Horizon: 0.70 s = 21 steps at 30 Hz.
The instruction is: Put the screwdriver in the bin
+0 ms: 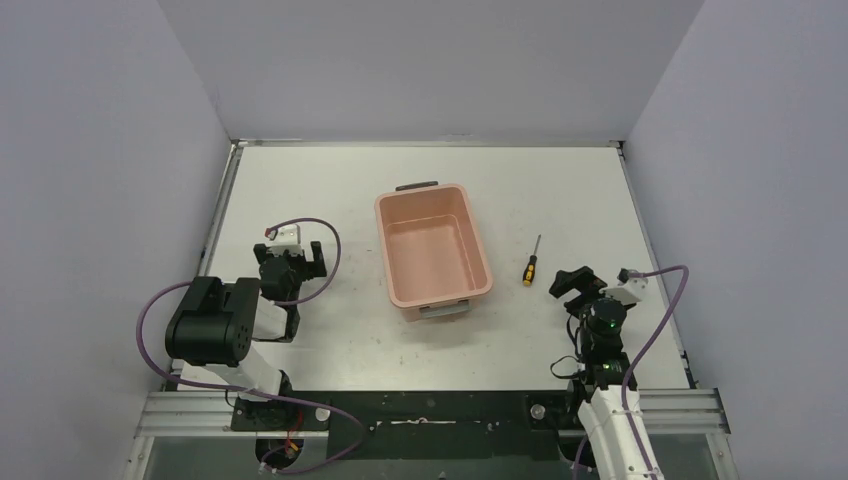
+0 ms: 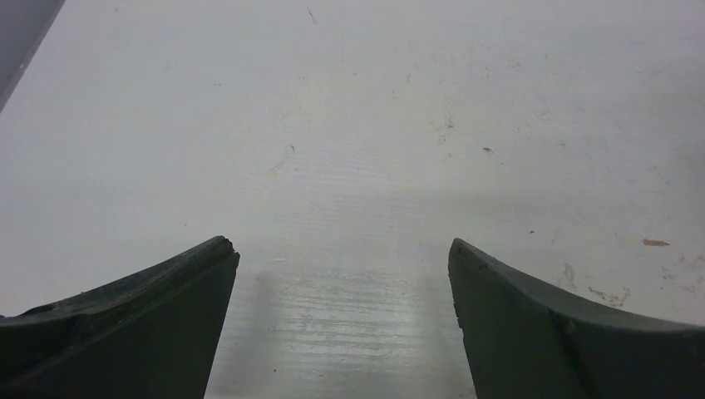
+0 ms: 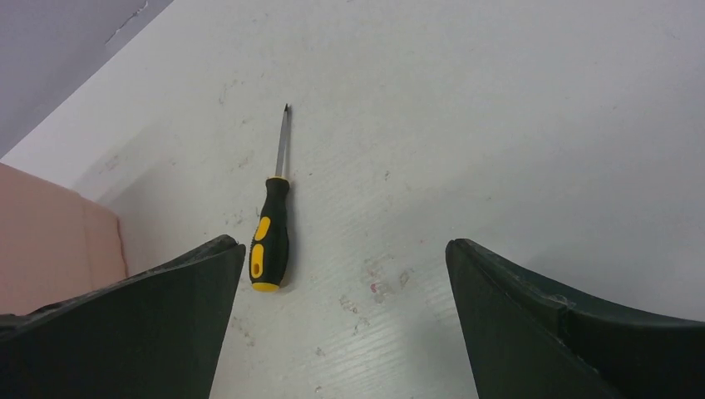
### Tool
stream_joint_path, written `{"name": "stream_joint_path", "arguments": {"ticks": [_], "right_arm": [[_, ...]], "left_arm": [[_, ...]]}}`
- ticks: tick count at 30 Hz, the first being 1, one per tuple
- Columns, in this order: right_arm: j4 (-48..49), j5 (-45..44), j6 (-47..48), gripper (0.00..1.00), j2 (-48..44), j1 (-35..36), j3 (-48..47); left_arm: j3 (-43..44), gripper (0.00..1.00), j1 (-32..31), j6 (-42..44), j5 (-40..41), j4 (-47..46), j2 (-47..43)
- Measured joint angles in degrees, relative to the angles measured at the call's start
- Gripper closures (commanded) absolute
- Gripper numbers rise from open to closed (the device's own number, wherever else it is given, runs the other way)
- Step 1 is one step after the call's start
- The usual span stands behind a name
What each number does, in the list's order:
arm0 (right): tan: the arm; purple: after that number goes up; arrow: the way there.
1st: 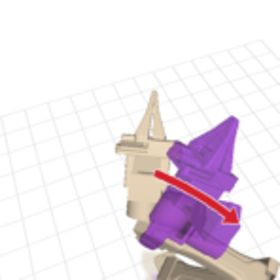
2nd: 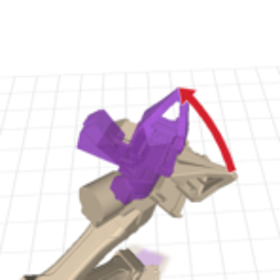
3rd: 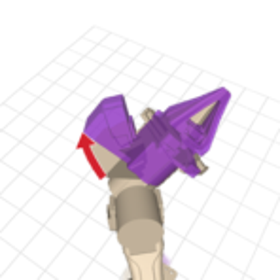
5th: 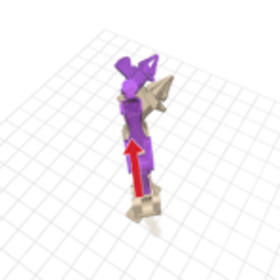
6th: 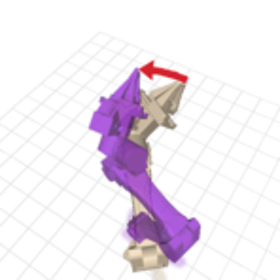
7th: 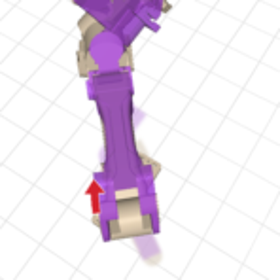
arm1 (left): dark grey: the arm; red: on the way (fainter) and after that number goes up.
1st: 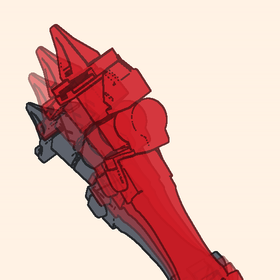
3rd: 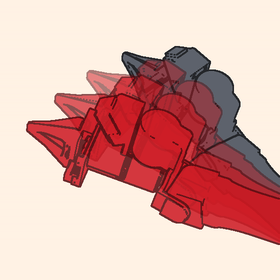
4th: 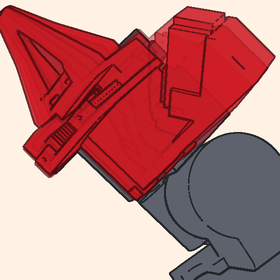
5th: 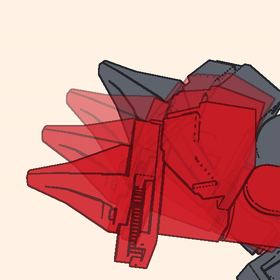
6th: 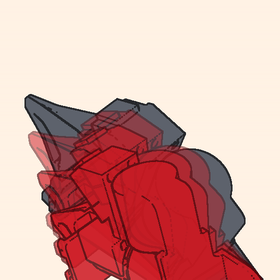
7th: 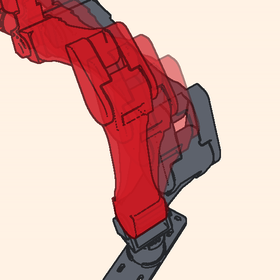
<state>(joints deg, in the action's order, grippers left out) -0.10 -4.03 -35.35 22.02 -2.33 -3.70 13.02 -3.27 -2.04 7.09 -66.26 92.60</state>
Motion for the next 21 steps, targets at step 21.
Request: {"name": "stream_joint_path", "arguments": {"ticks": [21], "right_arm": [[-10.7,1.9,11.3,0.08,53.6,1.6,-37.4]], "left_arm": [[0.0,0.03,0.0,0.0,0.0,0.0,0.0]]}}
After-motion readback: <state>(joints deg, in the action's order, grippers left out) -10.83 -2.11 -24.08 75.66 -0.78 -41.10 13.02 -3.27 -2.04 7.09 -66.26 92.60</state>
